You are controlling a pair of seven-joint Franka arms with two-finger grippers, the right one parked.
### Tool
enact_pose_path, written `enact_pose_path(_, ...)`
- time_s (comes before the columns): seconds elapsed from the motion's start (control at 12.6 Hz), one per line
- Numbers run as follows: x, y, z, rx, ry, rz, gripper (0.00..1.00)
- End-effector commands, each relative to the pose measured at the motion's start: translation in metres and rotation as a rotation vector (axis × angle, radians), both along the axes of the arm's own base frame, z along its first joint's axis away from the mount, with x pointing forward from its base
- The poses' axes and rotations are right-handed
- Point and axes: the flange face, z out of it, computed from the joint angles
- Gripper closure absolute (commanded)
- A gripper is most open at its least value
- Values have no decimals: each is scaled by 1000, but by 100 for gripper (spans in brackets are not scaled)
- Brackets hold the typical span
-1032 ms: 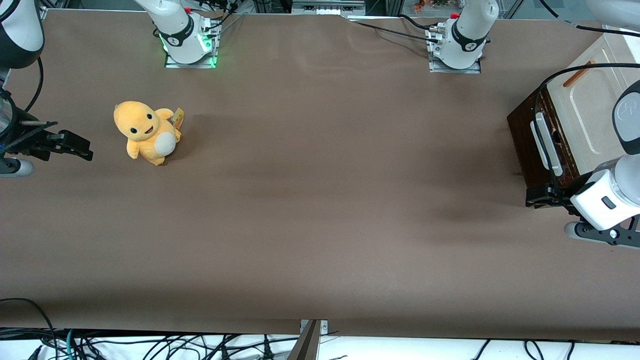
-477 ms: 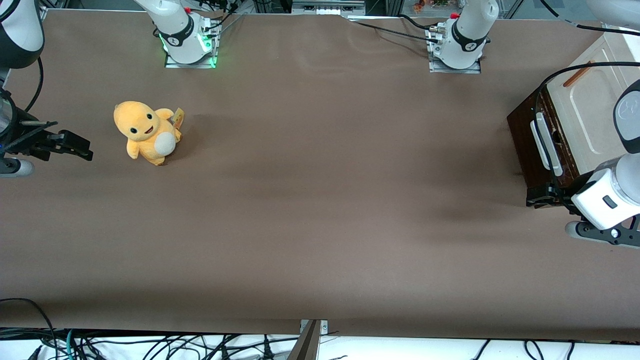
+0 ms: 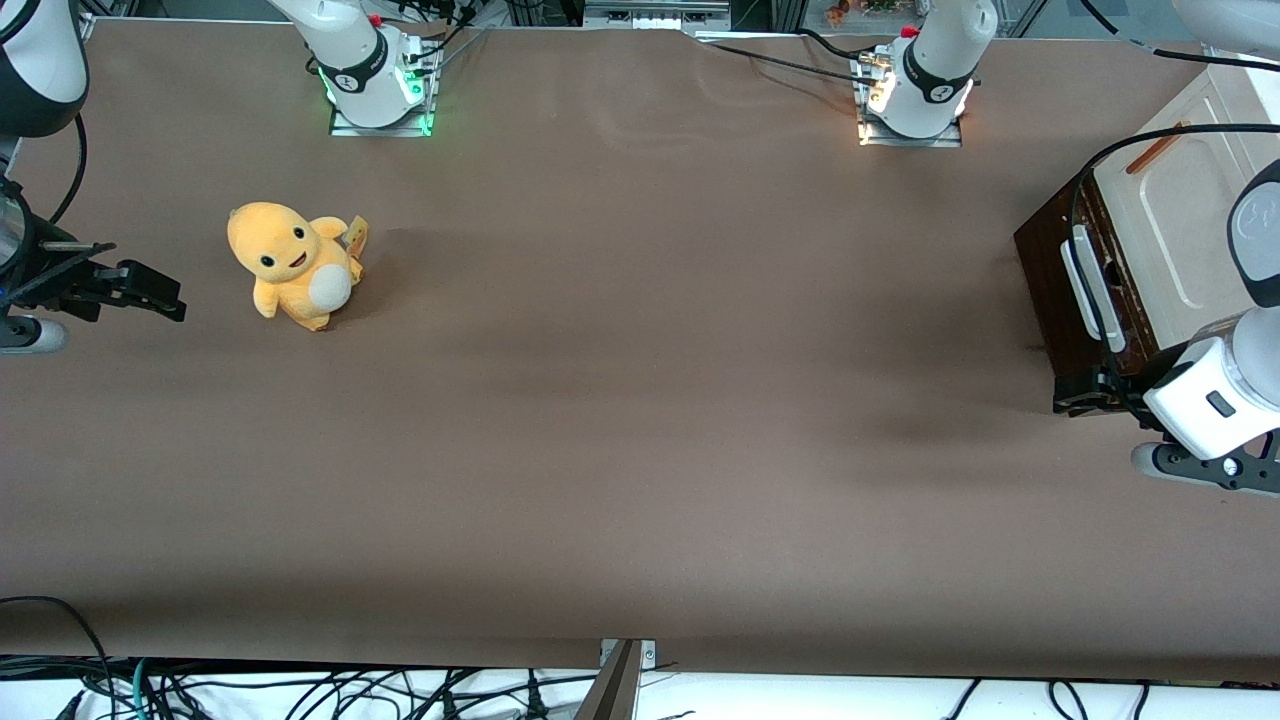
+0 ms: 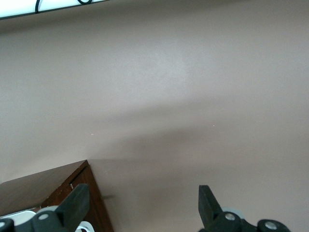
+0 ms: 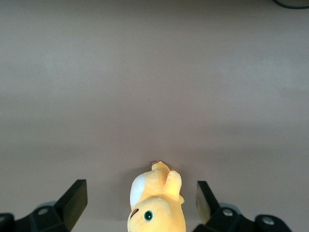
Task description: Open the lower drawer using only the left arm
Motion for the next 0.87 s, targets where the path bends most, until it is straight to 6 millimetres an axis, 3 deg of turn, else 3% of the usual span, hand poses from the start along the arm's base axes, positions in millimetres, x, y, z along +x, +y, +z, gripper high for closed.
enact_pose_path(0.0,-4,2,11,-15,-13,-7,0)
enact_pose_path(0.08,-7,1,21,-16,-25,-8,0)
enact_pose_path(0.71,-12,2,28,-15,-17,-10,0)
enact_pose_path(0.79,-15,4,38,-13,-31,-7,0)
